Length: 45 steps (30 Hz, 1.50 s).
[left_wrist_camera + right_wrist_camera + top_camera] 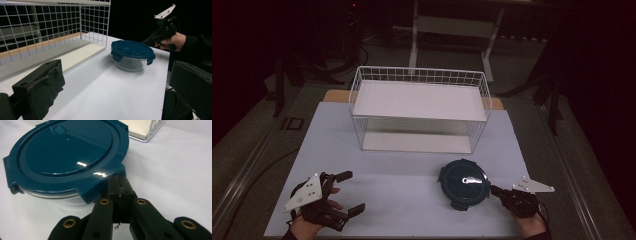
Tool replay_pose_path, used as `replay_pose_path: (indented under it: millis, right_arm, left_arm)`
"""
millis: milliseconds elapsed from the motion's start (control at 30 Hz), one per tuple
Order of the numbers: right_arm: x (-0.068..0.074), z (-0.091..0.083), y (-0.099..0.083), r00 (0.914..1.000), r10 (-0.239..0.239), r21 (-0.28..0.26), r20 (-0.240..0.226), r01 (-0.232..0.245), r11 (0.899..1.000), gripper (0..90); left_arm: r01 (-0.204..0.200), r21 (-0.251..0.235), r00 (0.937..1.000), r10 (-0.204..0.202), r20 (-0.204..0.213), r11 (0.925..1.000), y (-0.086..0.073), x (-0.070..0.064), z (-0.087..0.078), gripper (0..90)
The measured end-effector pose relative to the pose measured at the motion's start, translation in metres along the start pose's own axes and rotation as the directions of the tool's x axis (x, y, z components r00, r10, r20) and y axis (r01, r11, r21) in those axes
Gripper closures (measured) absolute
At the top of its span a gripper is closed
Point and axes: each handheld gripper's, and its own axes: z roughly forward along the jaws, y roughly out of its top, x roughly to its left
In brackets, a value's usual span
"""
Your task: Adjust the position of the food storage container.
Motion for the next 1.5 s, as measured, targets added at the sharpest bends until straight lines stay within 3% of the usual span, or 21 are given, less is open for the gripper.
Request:
replay_pose_path:
  millis: [200, 700, 767, 867, 1233, 1500]
  right_arm:
    - [0.003, 0.010, 0.008, 0.9996, -0.022, 0.009, -0.017, 0.022, 1.000, 90.0]
    - [0.002, 0.009, 0.002, 0.9991, -0.026, 0.034, -0.034, 0.027, 0.999, 90.0]
    - [0.001, 0.009, 0.003, 0.9991, -0.005, 0.019, -0.042, 0.006, 1.000, 90.0]
    - [0.003, 0.010, 0.005, 0.9994, -0.014, 0.018, -0.032, 0.015, 1.000, 90.0]
    - [0.010, 0.027, 0.018, 0.9975, -0.024, 0.021, -0.067, 0.025, 0.999, 90.0]
    - [0.023, 0.046, 0.031, 0.9930, -0.049, 0.025, -0.108, 0.052, 0.998, 90.0]
  left_arm:
    - [0.003, -0.002, 1.0000, -0.003, 0.000, 1.0000, 0.000, 0.000, 0.000, 0.0]
    - [0.003, -0.001, 1.0000, -0.003, -0.003, 1.0000, 0.000, 0.001, 0.000, 0.0]
    - [0.003, -0.001, 1.0000, -0.003, -0.003, 1.0000, 0.000, 0.001, 0.000, 0.0]
    - [0.004, 0.001, 1.0000, -0.004, 0.001, 1.0000, -0.001, 0.001, 0.001, 0.0]
    - [0.002, 0.005, 1.0000, -0.002, 0.003, 1.0000, -0.001, 0.000, 0.002, 0.0]
    - [0.004, 0.006, 1.0000, -0.004, 0.003, 1.0000, -0.001, 0.000, 0.002, 0.0]
